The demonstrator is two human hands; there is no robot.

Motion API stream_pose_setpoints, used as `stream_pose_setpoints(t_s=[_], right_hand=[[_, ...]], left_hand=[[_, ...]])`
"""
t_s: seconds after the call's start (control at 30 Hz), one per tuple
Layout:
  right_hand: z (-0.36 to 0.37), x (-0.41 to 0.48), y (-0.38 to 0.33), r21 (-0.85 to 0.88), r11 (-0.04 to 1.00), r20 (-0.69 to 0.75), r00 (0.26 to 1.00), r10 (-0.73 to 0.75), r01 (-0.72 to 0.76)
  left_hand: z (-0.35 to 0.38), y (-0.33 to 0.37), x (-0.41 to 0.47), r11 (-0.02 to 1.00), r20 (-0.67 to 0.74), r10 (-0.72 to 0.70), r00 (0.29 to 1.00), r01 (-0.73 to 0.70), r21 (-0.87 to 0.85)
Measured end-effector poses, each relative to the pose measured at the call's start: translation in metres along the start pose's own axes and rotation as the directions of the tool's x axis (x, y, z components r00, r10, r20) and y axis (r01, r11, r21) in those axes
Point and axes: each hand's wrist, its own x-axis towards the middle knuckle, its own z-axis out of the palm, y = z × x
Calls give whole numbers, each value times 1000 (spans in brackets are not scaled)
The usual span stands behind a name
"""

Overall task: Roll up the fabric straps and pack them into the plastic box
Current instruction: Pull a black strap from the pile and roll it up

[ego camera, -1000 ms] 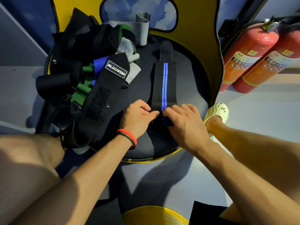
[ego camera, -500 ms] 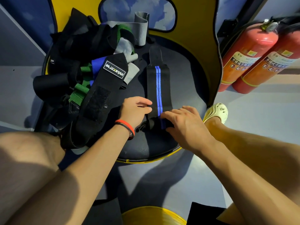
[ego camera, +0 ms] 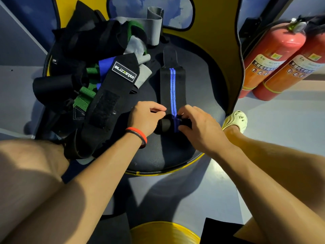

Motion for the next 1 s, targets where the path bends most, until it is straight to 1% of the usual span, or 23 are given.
stream_pose_setpoints(t_s=[0.1,0.17,0.27,0.33,0.4,0.5,0.57,0.63,0.73,0.8,0.83,0.87,0.93,1.0], right_hand=[[4,2,2,30,999,-33,999,41,-40],[8,4,3,64,997,-84,995,58,-53],[11,9,4,90,993,-126,988,83,-72],[11,11,2,101,989,-129,985,116,-104],[11,12,-2,148,975,-135,974,184,-164],[9,8,-5,166,973,-154,970,186,-160],[7,3,-5,203,967,-117,976,182,-156],[6,-5,-7,290,942,-90,976,200,-166],[7,-9,-11,452,859,-83,948,308,-239],[7,-6,-11,514,808,-54,929,366,-288],[8,-5,-10,509,808,-49,927,372,-297],[8,-4,-9,473,830,-52,931,362,-296],[7,-4,-7,333,903,-62,949,309,-272],[4,-5,-4,219,952,-36,973,228,-215]], left_hand=[[1,3,-5,1000,-10,0,1000,0,5],[2,5,-8,1000,-17,-12,1000,12,-4],[5,3,-13,1000,-2,-18,1000,18,-13],[7,1,-16,998,-5,23,1000,-22,54],[6,-2,-17,994,-21,55,998,-53,92],[4,-5,-13,999,-43,46,998,-45,27],[4,-6,-10,999,-71,38,997,-39,-11],[5,-7,-10,999,-103,35,994,-38,-31],[6,-8,-10,998,-125,53,991,-55,-13],[6,-9,-11,998,-131,66,989,-66,2],[5,-9,-11,998,-129,69,989,-68,9],[5,-10,-12,998,-125,67,990,-66,12],[5,-10,-13,998,-113,61,992,-59,16],[3,-9,-15,998,-101,56,993,-53,35]])
